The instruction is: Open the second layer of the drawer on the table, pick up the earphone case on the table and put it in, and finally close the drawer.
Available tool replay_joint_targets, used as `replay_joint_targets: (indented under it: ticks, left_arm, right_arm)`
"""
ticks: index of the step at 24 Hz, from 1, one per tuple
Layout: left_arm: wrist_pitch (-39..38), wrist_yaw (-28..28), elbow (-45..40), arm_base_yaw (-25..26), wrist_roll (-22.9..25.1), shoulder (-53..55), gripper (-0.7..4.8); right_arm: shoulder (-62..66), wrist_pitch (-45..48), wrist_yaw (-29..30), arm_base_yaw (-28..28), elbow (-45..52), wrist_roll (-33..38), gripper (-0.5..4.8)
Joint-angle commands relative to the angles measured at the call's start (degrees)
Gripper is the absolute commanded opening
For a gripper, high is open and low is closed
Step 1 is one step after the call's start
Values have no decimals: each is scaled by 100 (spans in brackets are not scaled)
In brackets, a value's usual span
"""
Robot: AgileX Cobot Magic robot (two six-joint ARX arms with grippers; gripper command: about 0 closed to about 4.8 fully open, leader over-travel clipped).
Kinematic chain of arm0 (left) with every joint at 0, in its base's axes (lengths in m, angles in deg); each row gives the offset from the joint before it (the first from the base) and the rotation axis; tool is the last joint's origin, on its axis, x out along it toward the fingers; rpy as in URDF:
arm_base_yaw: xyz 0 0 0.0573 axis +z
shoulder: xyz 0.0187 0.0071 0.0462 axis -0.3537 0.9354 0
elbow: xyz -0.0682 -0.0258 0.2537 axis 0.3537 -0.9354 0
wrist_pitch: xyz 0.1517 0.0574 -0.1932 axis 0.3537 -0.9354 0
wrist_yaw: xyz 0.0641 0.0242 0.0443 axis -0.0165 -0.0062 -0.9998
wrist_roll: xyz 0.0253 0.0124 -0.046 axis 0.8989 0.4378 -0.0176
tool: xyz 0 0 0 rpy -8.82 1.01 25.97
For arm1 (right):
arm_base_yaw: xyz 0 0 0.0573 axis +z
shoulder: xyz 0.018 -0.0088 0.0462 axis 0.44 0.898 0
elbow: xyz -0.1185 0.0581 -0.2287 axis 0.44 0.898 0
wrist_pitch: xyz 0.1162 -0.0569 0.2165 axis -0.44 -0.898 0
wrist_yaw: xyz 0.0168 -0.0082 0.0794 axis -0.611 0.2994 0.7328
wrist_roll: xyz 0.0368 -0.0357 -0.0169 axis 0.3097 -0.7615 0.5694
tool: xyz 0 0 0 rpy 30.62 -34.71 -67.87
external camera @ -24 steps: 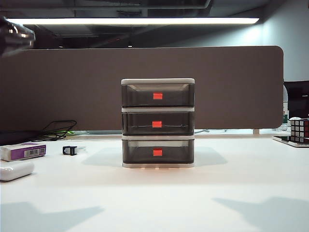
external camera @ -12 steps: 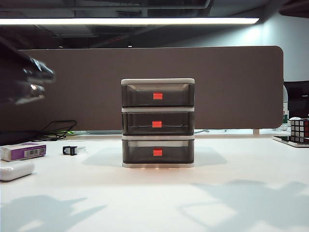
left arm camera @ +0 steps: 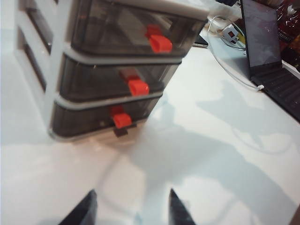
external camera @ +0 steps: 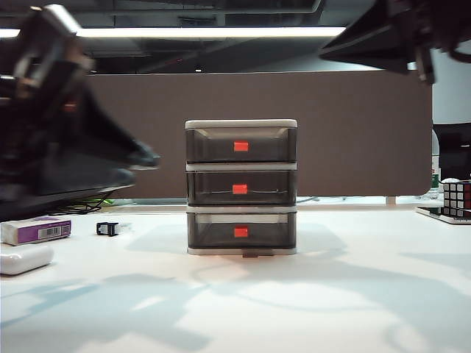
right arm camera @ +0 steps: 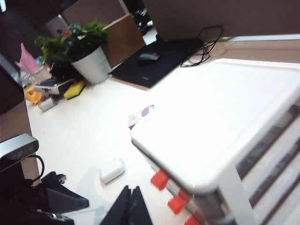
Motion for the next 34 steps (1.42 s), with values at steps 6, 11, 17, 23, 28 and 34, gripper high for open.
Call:
replay_joint_targets:
  ticks: [6,11,17,23,28,34]
  left_arm:
    - [2085,-1652,516,-1322,522,1921,184]
    - [2081,-2719,1285,-2033,898,2885,184]
    - [2081,-3217,1829,-2065,879,3558,185]
    - [2079,-3849,1912,-2037,879,3633,186]
    - [2035,-4019,2275,-2022,1099,3967,248]
    - [2039,-4524,2439,-2022,1137,4391,341]
  right_arm:
    - [1169,157,83,245,-970,-203,-5]
    - [1867,138,114,417,-1453,-264,-5]
    - [2179,114,223,623,-1679,-564,-5]
    - [2448,160,181,721,-1742,-807,-5]
    - [2754,122,249,723,-1934,-896,-5]
    - [2863,133,245,721,-2020,-966,-5]
